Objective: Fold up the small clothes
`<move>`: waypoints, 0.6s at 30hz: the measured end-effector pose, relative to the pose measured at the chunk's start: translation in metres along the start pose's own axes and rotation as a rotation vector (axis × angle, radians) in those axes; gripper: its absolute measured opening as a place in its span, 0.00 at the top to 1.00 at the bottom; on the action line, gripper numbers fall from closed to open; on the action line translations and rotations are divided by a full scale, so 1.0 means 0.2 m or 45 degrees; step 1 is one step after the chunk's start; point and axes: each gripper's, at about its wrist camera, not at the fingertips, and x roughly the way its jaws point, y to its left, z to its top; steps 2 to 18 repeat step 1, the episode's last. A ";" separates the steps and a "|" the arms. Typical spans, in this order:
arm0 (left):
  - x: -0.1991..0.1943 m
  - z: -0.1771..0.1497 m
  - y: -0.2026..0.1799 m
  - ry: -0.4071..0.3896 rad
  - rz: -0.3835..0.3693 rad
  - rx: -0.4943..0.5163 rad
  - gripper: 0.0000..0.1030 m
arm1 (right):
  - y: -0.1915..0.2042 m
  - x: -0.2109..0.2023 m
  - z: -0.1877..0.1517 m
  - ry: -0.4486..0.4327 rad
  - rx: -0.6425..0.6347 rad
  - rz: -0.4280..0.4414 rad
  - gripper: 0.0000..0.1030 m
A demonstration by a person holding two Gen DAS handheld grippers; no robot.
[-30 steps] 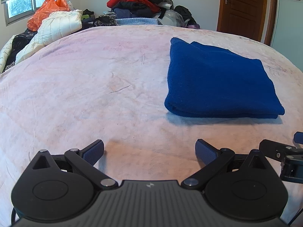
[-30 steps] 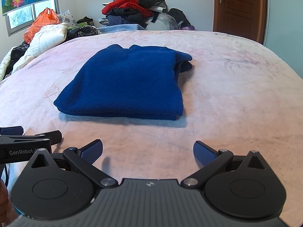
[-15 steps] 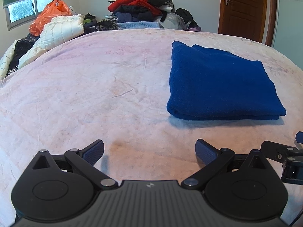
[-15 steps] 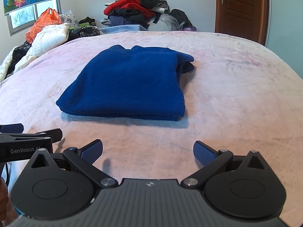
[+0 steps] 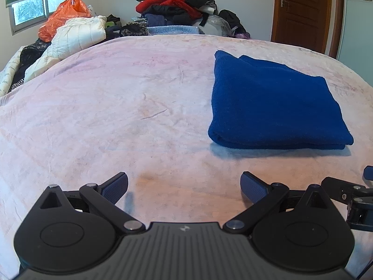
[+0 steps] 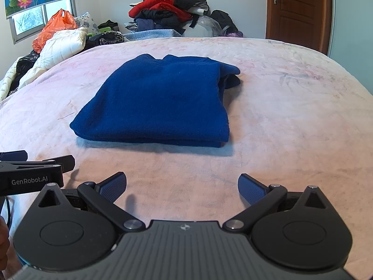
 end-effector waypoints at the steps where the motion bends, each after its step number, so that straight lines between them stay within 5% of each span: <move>1: 0.00 0.00 0.00 0.004 0.000 -0.005 0.00 | 0.00 0.00 0.00 0.000 0.000 0.000 0.00; 18: 0.00 0.00 0.00 0.004 0.000 -0.005 0.00 | 0.00 0.00 0.00 0.000 0.000 0.000 0.00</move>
